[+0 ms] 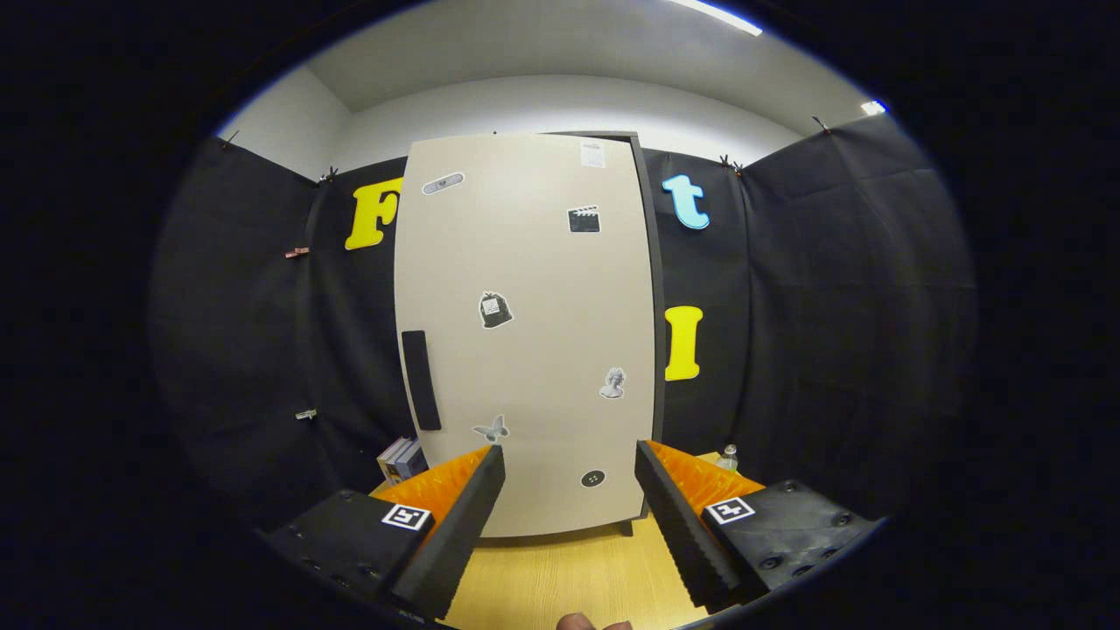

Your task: Open the shoe cabinet door, grab the shoes and put them into the shoe cabinet, then close the shoe cabinet door.

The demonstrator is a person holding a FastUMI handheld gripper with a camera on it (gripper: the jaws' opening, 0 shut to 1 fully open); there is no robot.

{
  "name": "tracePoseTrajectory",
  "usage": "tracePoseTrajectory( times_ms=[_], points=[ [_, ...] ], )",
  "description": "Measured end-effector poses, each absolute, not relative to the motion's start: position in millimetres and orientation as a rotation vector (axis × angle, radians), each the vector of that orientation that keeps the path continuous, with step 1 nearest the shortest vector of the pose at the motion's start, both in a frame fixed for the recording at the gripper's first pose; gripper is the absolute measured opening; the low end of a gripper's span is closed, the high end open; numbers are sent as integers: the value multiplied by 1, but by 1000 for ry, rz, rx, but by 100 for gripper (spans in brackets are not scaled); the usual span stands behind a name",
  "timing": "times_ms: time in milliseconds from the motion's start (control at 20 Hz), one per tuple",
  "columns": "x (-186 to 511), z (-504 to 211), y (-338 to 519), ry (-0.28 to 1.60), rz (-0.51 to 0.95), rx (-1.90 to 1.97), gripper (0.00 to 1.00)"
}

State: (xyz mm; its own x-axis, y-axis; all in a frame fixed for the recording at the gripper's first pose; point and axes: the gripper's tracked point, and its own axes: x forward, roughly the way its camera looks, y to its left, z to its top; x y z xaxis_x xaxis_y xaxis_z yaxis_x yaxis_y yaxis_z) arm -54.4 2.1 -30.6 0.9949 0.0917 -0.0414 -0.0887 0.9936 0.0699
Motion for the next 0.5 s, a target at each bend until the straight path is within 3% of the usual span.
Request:
tracePoseTrajectory(
  times_ms=[500],
  points=[
    [-56, -29, -4, 40, 90, 68, 98]
  ],
)
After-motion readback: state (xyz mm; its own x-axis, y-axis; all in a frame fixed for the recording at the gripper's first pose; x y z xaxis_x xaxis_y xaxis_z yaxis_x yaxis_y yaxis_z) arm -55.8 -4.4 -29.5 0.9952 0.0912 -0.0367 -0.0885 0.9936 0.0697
